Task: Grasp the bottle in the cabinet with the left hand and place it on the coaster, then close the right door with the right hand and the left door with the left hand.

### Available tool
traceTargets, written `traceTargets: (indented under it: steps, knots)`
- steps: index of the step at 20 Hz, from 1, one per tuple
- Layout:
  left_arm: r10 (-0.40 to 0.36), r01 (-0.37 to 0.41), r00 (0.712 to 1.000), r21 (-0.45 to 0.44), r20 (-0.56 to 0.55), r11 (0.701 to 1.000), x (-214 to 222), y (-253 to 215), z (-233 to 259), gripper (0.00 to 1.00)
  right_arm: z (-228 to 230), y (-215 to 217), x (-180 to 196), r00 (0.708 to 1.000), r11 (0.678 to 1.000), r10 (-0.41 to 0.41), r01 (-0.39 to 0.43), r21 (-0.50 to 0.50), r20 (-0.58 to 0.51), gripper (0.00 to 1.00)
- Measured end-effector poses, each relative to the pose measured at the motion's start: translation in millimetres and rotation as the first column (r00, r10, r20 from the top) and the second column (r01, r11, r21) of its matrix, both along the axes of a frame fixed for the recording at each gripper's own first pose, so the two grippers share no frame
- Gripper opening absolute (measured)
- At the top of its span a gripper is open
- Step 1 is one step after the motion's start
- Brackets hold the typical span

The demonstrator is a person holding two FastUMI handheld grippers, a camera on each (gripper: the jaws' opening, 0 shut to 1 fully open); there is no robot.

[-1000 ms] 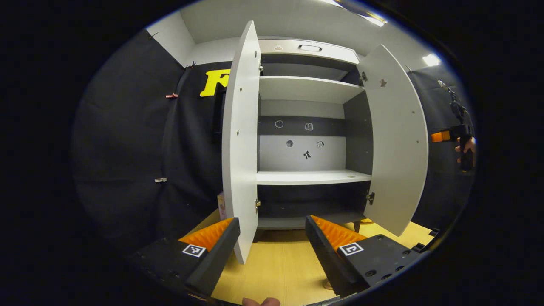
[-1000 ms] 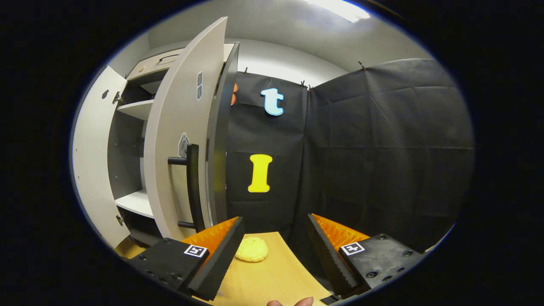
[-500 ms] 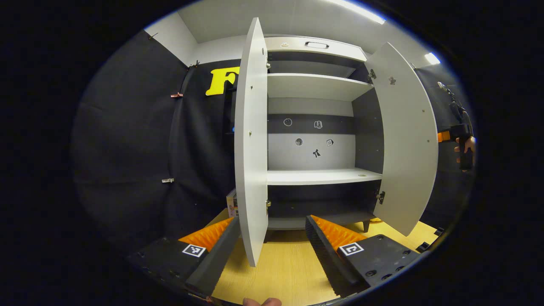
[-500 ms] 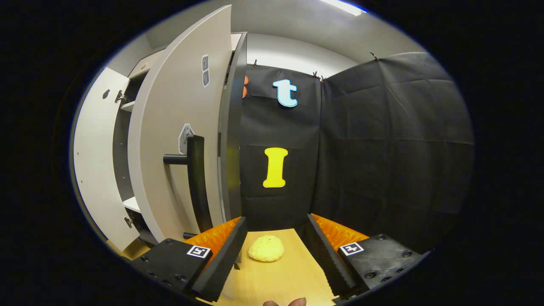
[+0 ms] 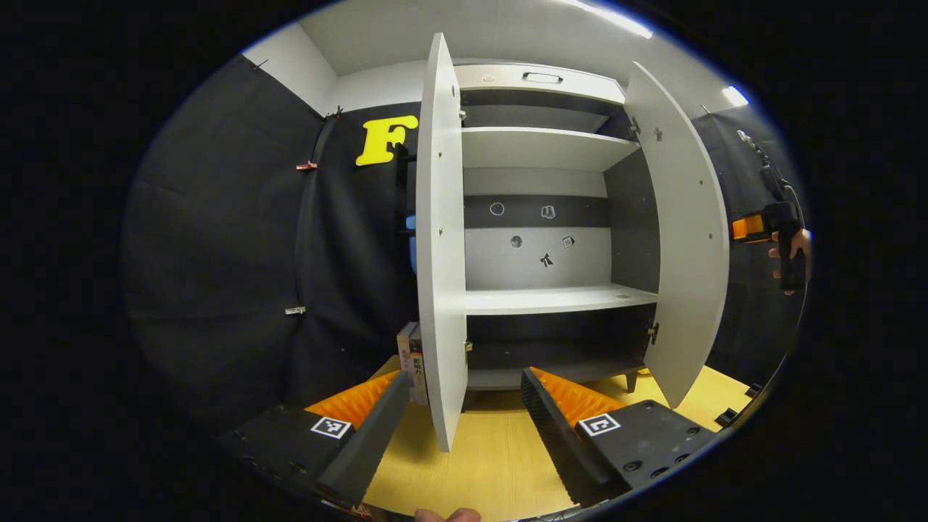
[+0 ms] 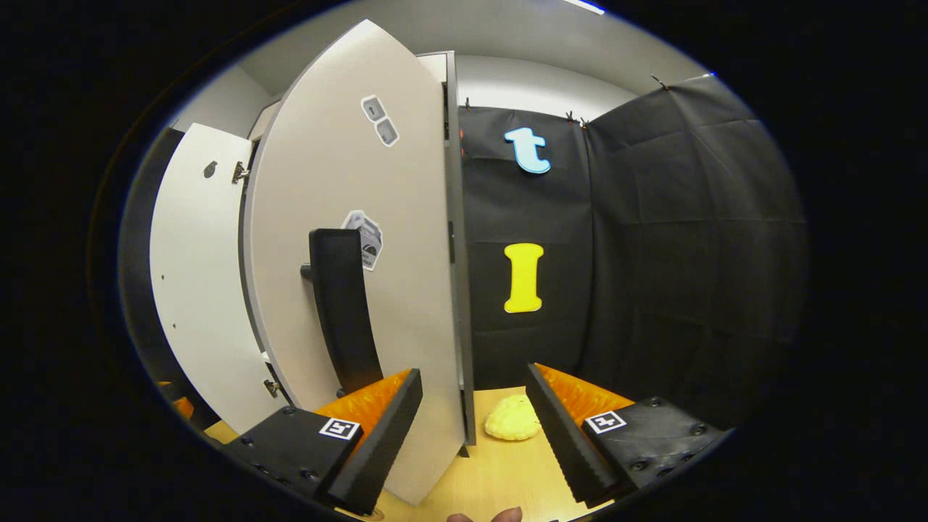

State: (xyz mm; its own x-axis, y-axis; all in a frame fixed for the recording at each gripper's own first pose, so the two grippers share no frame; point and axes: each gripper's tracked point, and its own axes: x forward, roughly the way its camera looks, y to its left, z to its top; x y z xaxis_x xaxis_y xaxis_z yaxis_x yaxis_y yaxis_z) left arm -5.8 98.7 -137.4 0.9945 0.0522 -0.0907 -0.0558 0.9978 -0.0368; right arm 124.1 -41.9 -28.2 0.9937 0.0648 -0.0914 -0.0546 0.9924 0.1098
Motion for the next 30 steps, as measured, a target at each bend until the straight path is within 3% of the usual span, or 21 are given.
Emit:
traceTargets:
  steps: [7, 12, 16, 25, 30]
  knots:
    - [0.009, -0.009, 1.0, 0.0, -0.009, 1.0, -7, 8, -2, 0.98, -1, 40, 11, 0.999, 0.999, 0.037, -0.036, 0.013, -0.009, 0.97]
    - [0.036, -0.035, 0.999, 0.007, -0.028, 0.999, -11, 24, -1, 0.98, -14, 89, 18, 0.992, 0.992, 0.119, -0.12, -0.036, -0.039, 0.97]
    - [0.055, -0.056, 0.997, -0.001, -0.052, 0.998, -4, 45, 1, 0.98, -14, 117, 14, 0.984, 0.984, 0.175, -0.176, -0.018, -0.039, 0.97]
    - [0.145, -0.145, 0.989, 0.032, 0.019, 0.989, 32, 121, 47, 0.98, -10, 113, -9, 0.985, 0.986, 0.166, -0.167, -0.01, -0.034, 0.96]
    - [0.174, -0.175, 0.982, 0.0, 0.069, 0.985, 69, 150, 78, 0.98, -12, 94, -19, 0.989, 0.989, 0.138, -0.14, -0.043, -0.046, 0.96]
